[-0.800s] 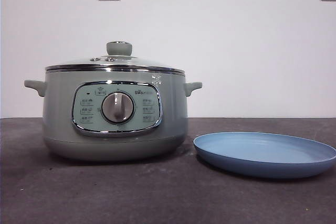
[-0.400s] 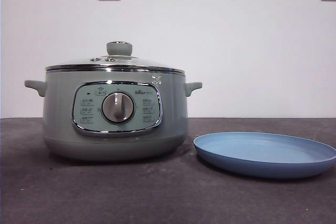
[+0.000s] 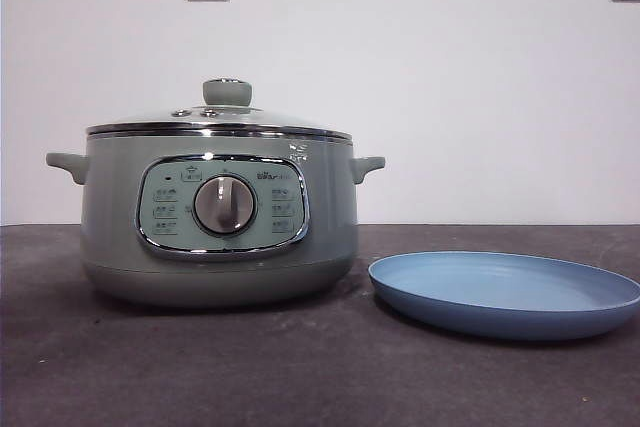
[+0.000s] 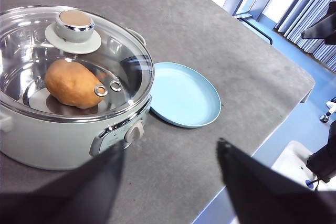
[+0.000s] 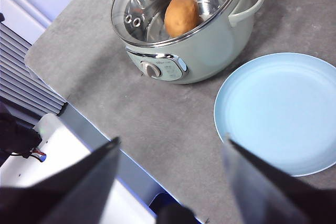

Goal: Take the potato out from the steamer,put the potato on the plate,close the lid

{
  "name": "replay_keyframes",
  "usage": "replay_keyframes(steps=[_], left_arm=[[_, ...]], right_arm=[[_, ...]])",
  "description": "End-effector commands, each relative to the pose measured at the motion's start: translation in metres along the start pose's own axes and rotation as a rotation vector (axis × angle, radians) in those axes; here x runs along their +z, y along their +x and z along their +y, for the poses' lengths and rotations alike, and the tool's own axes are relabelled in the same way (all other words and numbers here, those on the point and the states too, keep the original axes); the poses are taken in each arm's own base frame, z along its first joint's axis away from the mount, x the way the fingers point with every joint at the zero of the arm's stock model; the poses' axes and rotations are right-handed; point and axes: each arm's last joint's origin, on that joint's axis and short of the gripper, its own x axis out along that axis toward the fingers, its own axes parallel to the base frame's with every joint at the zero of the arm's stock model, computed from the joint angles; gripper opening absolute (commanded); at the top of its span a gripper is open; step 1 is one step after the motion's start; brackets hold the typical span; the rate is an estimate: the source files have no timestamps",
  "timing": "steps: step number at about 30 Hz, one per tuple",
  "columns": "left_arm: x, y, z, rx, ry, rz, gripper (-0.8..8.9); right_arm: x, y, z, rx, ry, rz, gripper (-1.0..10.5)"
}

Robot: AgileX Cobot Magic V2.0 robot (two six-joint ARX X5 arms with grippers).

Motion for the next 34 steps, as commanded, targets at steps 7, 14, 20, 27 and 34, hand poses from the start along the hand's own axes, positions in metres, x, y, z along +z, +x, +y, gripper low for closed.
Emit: replay_keyframes(steps=[7,14,20,27,34], left_arm=[[0.010,0.001,0.002,0.044,0.034,-0.031,5.66],[0.039,0.015,0.012,0.063,0.057,-0.010,5.66],[0.071,0.048,0.026,0.068,0.116,0.004,5.66],[0.101,0.104,0.044,0.122,0.221,0.025,5.66],[0.113,0.162,0.061,0.146,0.254,0.085,5.66]], right_arm=[[0.000,0.000,0.000,0.001,0.002,-0.003,6.3],[0.000,0.000,0.000,0.001,0.003,-0.003,6.3],[0.000,0.000,0.000,0.001,0.002,-0.003,6.3],[0.000,0.000,0.000,0.001,0.002,-0.003,6.3],[0.000,0.000,0.000,0.001,0.002,-0.003,6.3]])
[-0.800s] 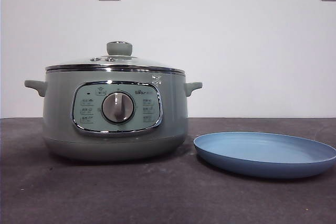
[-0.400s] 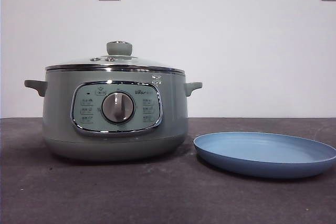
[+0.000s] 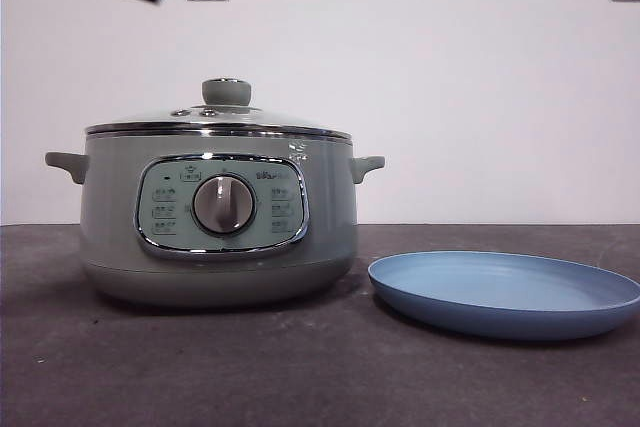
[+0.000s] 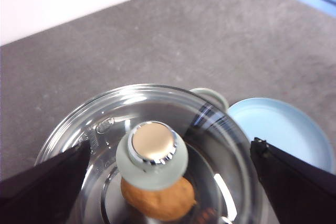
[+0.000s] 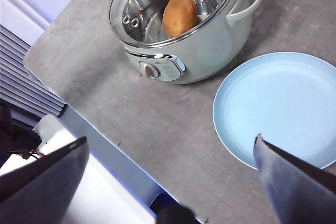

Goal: Take the potato out from the steamer,put the potato on the plate,close the lid

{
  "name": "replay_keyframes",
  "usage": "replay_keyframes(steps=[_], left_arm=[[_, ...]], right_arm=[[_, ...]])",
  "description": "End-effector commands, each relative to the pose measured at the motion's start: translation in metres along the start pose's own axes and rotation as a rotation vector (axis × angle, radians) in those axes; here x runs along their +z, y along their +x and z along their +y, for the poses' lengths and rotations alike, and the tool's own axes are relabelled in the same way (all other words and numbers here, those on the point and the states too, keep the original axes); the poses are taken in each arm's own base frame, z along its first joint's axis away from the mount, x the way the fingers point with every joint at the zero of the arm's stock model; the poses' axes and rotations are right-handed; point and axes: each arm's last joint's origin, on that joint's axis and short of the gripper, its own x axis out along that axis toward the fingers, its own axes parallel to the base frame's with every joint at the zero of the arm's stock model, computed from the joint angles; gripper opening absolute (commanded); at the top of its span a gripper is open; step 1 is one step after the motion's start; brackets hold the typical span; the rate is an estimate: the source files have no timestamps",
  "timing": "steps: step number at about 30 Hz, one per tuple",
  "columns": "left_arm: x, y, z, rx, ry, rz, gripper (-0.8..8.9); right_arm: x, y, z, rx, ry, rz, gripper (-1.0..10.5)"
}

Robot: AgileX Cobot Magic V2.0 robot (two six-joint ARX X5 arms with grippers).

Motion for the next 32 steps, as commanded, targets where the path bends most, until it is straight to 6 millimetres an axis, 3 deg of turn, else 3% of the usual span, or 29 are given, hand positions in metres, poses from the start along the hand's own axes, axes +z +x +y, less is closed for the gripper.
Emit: replay_keyframes(steps=[1,11,20,23,26,28,32], left_arm=[[0.000,0.022,0.003,-0.002,0.027,0.024,5.66],[-0.014,0.077,0.014,0.029,0.045,0.094,5.66],[-0.023,0.092,0.016,0.020,0.033,0.139,5.58],[-0.026,0.091,0.015,0.012,0.025,0.162,3.92],[-0.027,0.091,0.015,0.009,0.019,0.177,3.24],[-0.027,0.091,0.015,0.007,0.019,0.175,1.82],[-0.025,0.092,0.013,0.001,0.024,0.160,0.90]], right_arm=[[0.001,0.000,0.000,0.001,-0.003,-0.004,6.3],[0.001,0.000,0.000,-0.003,-0.003,-0.004,6.3],[0.001,0.001,-0.001,-0.003,0.001,0.001,6.3],[0.001,0.002,-0.001,-0.003,0.003,0.003,6.3],[0.002,0.002,-0.002,-0.003,0.003,0.004,6.3],[0.002,0.002,-0.002,-0.003,0.003,0.004,6.3],[0.002,0.002,-0.002,-0.003,0.003,0.004,6.3]])
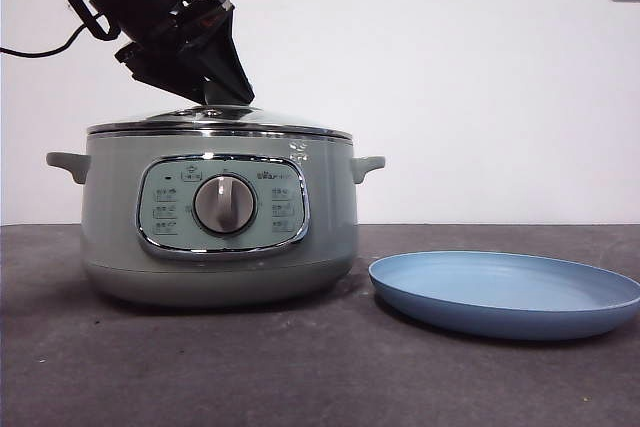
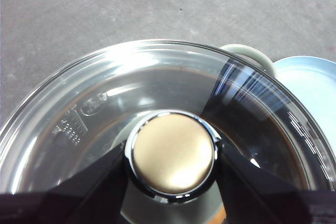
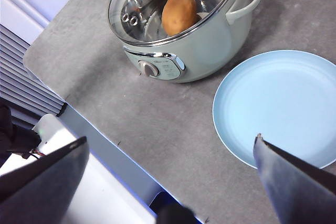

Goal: Take the potato out from the steamer,put the potato on the plate,close the lid

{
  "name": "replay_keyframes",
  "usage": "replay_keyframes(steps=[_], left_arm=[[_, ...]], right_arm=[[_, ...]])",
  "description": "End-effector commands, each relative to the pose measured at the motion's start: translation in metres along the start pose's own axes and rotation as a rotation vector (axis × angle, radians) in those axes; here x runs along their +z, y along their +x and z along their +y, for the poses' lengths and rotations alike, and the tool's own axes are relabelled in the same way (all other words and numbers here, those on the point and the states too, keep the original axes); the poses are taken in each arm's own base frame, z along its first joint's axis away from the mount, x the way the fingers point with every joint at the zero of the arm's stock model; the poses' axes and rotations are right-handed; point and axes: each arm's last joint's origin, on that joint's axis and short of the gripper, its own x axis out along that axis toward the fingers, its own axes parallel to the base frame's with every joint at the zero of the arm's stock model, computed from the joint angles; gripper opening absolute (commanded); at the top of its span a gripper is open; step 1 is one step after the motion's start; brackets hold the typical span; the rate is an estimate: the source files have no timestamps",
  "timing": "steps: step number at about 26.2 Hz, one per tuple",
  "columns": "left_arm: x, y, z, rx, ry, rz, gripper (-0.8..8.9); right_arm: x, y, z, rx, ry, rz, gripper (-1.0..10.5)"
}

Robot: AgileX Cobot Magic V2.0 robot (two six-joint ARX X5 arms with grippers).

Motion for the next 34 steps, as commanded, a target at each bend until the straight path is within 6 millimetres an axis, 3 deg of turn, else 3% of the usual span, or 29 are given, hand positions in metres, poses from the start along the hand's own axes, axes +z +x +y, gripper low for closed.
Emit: replay_keyframes(steps=[1,8,16,21,26,34], left_arm=[[0.000,0.003,-0.001,-0.005,0.006,-0.010,-0.06],[0.006,-0.005,-0.002,0.000,0.013,-0.049,-0.09],[0.021,-0.045,-0.011,0.025,0.016,-0.162,-0.09],[0.026,-0.102,-0.025,0.069,0.010,-0.235,-0.09],[0.013,-0.175,-0.042,0.165,-0.020,-0.271,-0.09],[-0.019,-0.238,-0.066,0.292,-0.061,-0.244,-0.09]], right_arm=[[0.001,0.000,0.000,-0.003,-0.003,-0.003,6.3],[0.002,0.000,0.000,-0.004,-0.013,-0.018,6.3],[0.011,0.009,-0.008,-0.004,0.022,-0.029,6.3],[0.030,0.028,-0.019,0.016,0.056,-0.075,6.3],[0.056,0.072,-0.019,0.109,0.046,-0.070,6.3],[0.102,0.139,-0.001,0.087,-0.056,0.002,6.3]])
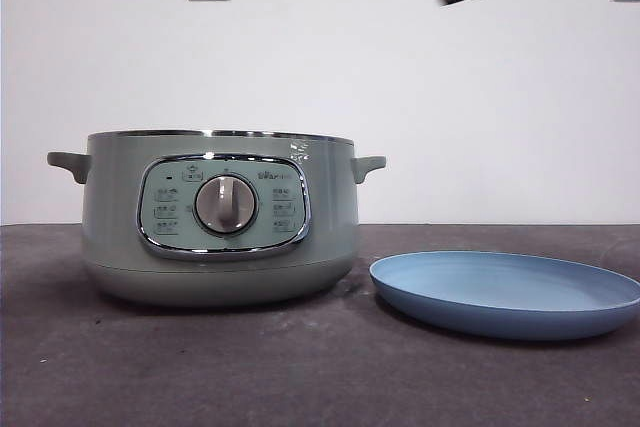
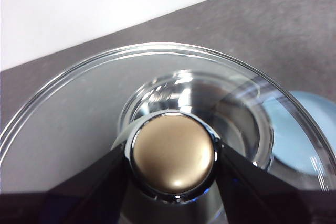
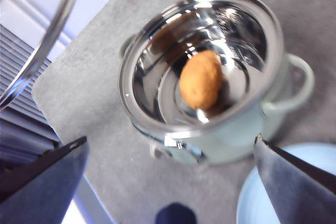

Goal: Take the potato out from the steamer,put the potato on the plate,close the lid

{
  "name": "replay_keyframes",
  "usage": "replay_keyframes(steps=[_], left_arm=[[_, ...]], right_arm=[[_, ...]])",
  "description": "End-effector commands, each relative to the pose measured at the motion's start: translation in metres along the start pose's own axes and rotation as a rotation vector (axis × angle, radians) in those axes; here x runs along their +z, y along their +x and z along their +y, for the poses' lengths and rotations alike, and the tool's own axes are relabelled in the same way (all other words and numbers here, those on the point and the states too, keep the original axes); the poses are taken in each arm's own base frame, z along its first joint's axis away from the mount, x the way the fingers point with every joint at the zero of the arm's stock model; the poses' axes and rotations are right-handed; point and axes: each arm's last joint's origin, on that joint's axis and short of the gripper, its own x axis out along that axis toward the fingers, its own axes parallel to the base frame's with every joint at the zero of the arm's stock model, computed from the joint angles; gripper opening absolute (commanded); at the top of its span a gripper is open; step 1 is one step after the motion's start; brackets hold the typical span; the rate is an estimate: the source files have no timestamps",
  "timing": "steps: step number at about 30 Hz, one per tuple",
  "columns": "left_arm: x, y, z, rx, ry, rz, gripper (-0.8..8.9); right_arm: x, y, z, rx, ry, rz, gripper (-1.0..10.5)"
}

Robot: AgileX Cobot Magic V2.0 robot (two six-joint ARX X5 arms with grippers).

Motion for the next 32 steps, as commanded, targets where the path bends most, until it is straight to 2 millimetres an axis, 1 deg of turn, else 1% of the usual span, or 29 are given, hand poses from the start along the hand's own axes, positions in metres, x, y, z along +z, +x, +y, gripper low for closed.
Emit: replay_keyframes(steps=[1,4,7,9,12,14,17,20,25,30,32], left_arm=[[-0.003,-0.024,-0.003,0.034,-0.009,-0.045,-0.09],[-0.012,-0.044,-0.006,0.075,-0.031,-0.030,-0.09],[-0.021,-0.060,-0.009,0.078,-0.051,-0.028,-0.09],[-0.025,-0.069,-0.011,0.080,-0.061,-0.032,-0.09],[-0.032,-0.081,-0.013,0.110,-0.074,-0.031,-0.09],[-0.037,-0.087,-0.014,0.123,-0.080,-0.022,-0.09],[-0.043,-0.092,-0.016,0.124,-0.082,0.002,-0.09],[-0.045,-0.093,-0.016,0.123,-0.083,0.019,-0.09],[-0.045,-0.093,-0.016,0.121,-0.084,0.025,-0.09],[-0.046,-0.093,-0.016,0.120,-0.085,0.032,-0.09],[-0.046,-0.093,-0.016,0.120,-0.084,0.032,-0.09]], right_arm=[[0.017,0.027,0.003,-0.013,-0.032,0.026,6.3],[0.035,0.058,0.010,-0.029,-0.077,0.052,6.3],[0.048,0.086,0.016,-0.057,-0.122,0.072,6.3],[0.054,0.105,0.021,-0.083,-0.158,0.090,6.3],[0.057,0.132,0.024,-0.140,-0.202,0.109,6.3],[0.055,0.148,0.025,-0.183,-0.229,0.127,6.3],[0.049,0.167,0.023,-0.213,-0.247,0.146,6.3],[0.043,0.183,0.021,-0.234,-0.261,0.162,6.3],[0.034,0.206,0.019,-0.252,-0.275,0.167,6.3],[0.025,0.225,0.014,-0.254,-0.275,0.188,6.3],[0.018,0.236,0.011,-0.272,-0.278,0.200,6.3]])
